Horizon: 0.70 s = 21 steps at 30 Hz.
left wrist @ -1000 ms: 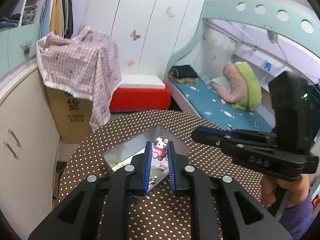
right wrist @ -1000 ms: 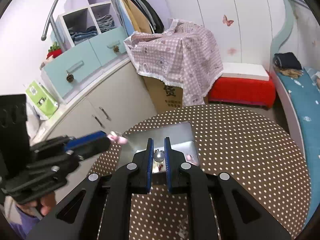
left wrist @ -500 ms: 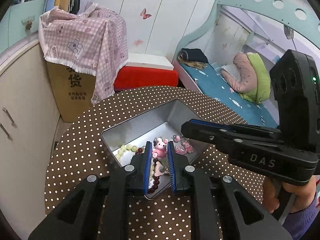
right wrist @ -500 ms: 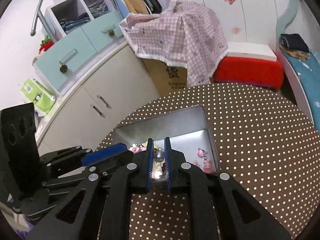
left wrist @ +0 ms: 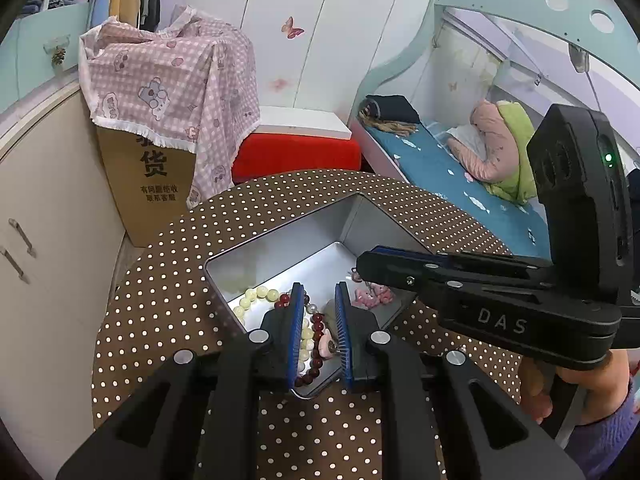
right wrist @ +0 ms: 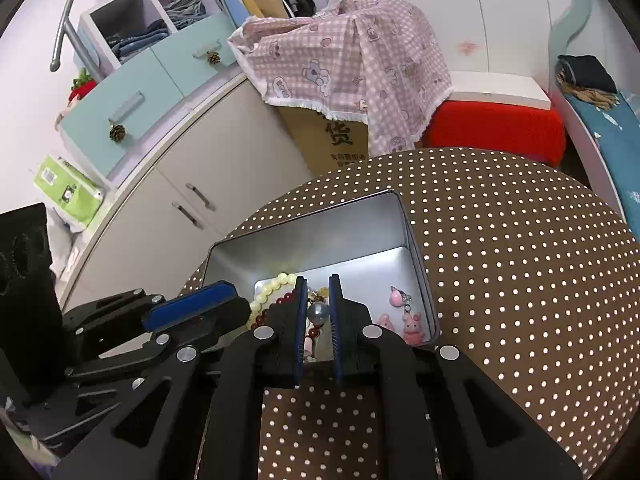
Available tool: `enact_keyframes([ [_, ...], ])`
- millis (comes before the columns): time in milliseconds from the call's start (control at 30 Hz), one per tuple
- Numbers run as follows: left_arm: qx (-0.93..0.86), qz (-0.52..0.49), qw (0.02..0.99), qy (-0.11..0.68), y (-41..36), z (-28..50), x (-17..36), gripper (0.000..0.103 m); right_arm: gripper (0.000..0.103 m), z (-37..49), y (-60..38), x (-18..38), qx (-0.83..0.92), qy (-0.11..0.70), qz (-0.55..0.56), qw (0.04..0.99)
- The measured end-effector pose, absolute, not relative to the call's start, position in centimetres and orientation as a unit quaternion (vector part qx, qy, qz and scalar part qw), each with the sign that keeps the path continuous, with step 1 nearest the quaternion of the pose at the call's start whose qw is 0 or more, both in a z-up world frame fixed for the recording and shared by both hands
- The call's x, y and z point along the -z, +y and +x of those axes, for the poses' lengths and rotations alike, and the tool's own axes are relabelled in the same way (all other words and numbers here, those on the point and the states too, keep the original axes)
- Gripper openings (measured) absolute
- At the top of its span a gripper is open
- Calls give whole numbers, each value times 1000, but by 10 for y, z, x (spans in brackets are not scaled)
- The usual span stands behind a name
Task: Organize jewelry
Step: 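Open both tools over the box and move back to the pearl chain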
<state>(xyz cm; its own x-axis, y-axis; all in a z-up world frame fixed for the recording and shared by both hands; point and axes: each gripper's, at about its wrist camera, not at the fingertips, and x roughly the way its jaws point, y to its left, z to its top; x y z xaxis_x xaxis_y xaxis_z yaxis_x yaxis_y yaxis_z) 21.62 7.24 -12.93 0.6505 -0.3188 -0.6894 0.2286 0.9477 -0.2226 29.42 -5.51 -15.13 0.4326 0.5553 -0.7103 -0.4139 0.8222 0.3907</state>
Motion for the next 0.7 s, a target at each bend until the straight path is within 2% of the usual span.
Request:
enact_keyframes([
  [133,148,-60,908,387,73,214,125,17,14,292,-59,149,-289,445,83,844],
  [167,147,-61,909,386,73,213,124,26,14,292,-60,148,-288,444,82,844],
  [233,143,-67,912,378,75,210,121,34,14,288,-64,143,-285,439,85,848],
  [400,145,-66,917,365,71,200,109,34,16,271,-83,120,-265,410,79,869],
  [433,147,-66,918,362,69,199,106,39,26,268,-88,115,-258,403,76,875],
  [467,148,-64,921,354,66,193,102,47,47,262,-94,109,-246,393,71,883],
  [500,148,-64,924,348,64,190,100,49,53,255,-101,103,-233,379,67,893],
  [700,168,-45,927,332,35,167,94,50,55,224,-142,90,-197,356,57,912],
])
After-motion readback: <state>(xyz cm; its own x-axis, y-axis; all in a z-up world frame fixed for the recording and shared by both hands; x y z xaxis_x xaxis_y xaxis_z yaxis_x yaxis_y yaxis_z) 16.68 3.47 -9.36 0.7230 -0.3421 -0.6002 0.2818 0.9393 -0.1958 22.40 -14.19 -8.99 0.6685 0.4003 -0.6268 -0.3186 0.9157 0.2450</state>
